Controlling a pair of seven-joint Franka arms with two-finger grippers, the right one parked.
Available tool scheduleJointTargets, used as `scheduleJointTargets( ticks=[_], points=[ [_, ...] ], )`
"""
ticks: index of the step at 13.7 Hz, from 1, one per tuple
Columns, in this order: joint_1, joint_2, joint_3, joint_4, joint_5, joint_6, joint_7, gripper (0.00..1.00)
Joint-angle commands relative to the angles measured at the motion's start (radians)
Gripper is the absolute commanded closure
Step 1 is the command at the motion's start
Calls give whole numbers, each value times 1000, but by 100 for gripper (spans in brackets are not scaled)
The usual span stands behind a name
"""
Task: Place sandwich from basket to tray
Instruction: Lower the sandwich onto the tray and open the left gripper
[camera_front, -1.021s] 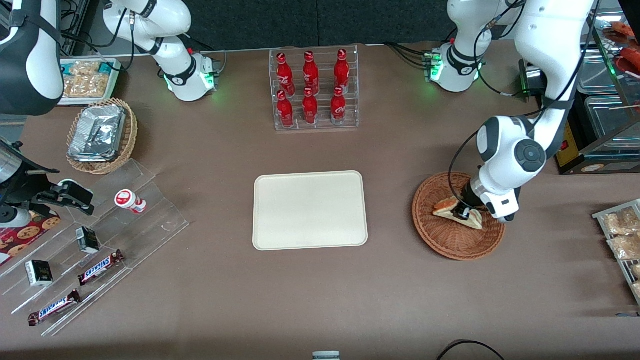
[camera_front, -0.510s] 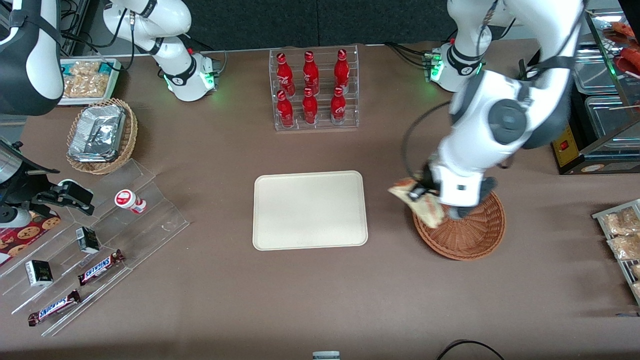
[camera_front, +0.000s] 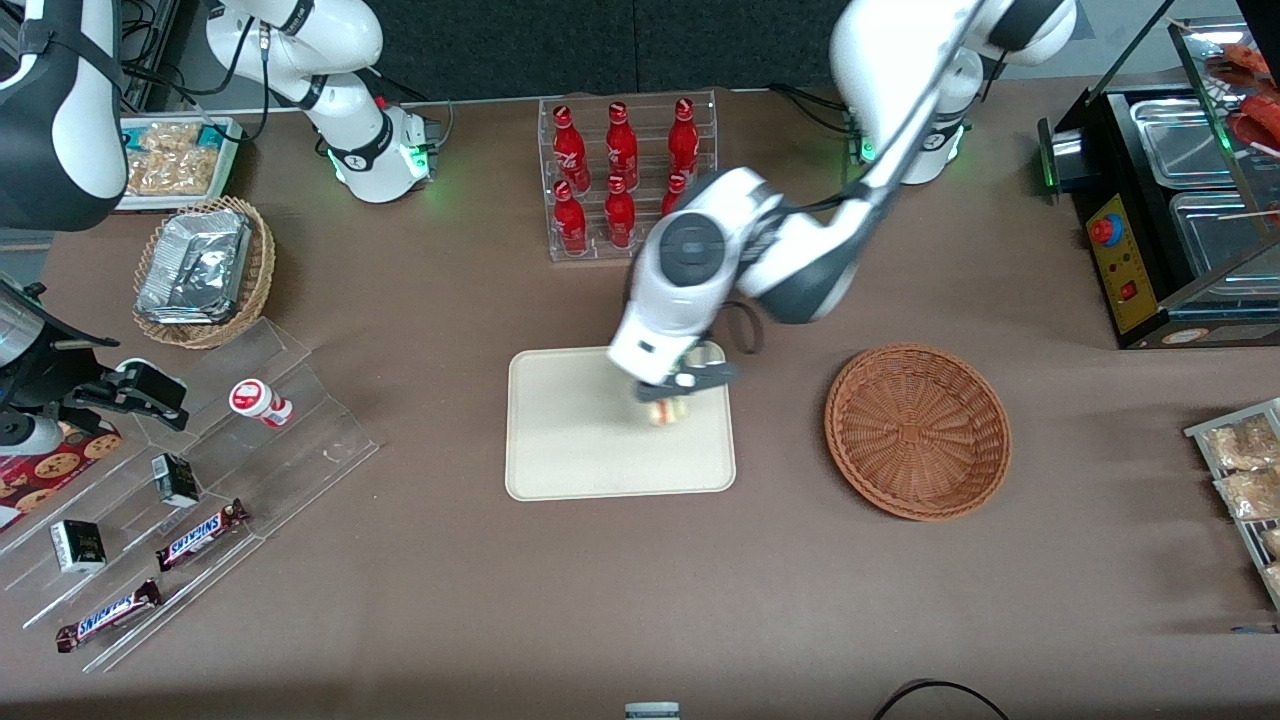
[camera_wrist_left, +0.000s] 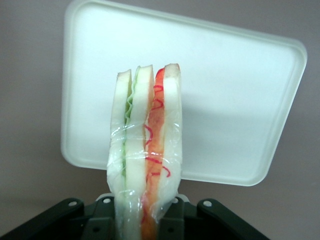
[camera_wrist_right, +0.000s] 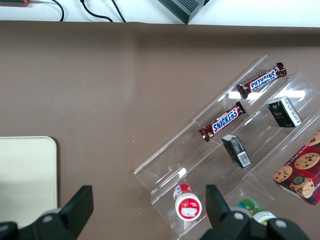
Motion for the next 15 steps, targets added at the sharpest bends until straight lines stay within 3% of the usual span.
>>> scheduleJointTargets(
  ticks=[1,3,8,9,11,15],
  points=[
    [-72,167,14,161,94,0,30,99],
    [-89,251,14,216,112,10,47,95],
    [-89,321,19,221,161,100,112,89],
    [-89,324,19,221,161,106,112,79],
    [-86,321,19,218,161,105,109,1],
    [-32,232,16,219,155,2,113,0]
  ],
)
